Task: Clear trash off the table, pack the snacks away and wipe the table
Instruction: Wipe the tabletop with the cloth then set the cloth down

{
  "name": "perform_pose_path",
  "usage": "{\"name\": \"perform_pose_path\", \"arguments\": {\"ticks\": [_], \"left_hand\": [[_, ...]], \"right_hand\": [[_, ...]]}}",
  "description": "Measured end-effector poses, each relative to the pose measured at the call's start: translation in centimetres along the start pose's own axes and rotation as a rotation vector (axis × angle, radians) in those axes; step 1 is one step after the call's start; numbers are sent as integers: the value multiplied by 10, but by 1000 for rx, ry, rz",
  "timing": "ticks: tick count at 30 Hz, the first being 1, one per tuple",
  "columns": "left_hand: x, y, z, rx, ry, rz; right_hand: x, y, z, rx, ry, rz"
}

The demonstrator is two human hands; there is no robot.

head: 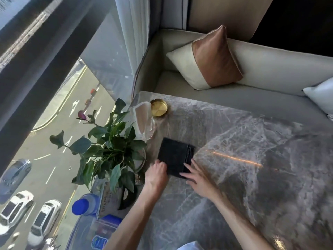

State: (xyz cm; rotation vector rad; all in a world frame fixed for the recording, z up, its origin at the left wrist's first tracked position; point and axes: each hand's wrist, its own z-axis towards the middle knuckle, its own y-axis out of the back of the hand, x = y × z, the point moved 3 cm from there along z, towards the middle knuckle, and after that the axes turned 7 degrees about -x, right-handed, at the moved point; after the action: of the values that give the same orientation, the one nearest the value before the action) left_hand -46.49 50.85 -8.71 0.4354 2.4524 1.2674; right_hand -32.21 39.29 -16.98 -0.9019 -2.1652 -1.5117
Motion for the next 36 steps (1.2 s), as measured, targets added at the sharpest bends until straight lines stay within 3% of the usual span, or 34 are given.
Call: {"name": "perform_pose_path", "arguments": {"ticks": [4, 6, 10, 15, 19, 23, 29, 31, 33, 36], "left_hand": [[-7, -17, 3, -109, 94, -190], [-1, -21, 8, -155, 187, -302], [15, -31, 21, -182, 302, -336], [21, -33, 41, -162, 313, -362], [25, -34, 47, -150, 232, -283], [25, -32, 42, -196, 147, -243], [25, -42, 35, -91, 144, 113], [22, -48, 41, -136, 53, 203], [19, -56, 50, -120, -93, 234], [21, -75, 58, -57, -168, 182]], "right_hand": [[-3, 6, -18, -330, -291, 476], [-4, 13, -17, -460, -448, 580], [0, 13, 2, -537, -679, 398], [16, -8, 27, -429, -765, 280], [29, -19, 35, -460, -762, 255], [38, -28, 39, -470, -648, 304], [45, -50, 32, -441, -563, 267], [46, -50, 25, -479, -518, 149], [48, -50, 21, -394, -379, -62], [45, -55, 9, -178, -258, -238]]}}
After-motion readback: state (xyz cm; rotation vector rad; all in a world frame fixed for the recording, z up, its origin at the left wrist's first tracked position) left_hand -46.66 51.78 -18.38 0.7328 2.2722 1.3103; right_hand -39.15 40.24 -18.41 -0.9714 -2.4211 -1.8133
